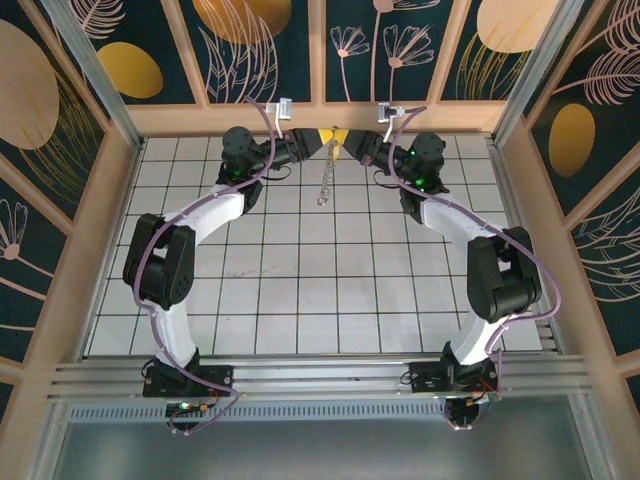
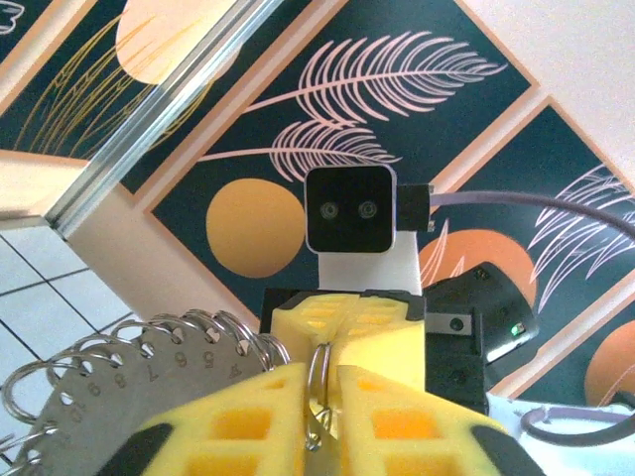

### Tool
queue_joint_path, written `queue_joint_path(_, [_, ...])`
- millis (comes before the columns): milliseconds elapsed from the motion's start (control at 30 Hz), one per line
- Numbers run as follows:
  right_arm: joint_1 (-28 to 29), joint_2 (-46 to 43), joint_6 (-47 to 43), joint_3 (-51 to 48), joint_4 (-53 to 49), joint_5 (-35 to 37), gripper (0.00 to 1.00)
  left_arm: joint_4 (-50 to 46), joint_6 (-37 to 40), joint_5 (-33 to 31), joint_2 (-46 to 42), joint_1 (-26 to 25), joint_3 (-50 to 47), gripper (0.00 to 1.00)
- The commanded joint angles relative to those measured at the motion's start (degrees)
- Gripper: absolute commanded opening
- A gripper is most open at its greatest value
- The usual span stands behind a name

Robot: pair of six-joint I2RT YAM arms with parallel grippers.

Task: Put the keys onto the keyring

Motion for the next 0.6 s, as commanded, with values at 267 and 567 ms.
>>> queue_joint_path(267, [-5.87, 4.24, -5.82, 9.24, -7.62, -13.75, 0.00, -15.44, 13.65, -0.08, -2.36, 2.43, 4.33, 0.45])
queue_joint_path(567, [-7.14, 10.21, -19.52, 21.57, -26.69, -24.37, 0.00, -31.24, 23.15, 7.65, 1.74, 3.86, 15.75, 0.50])
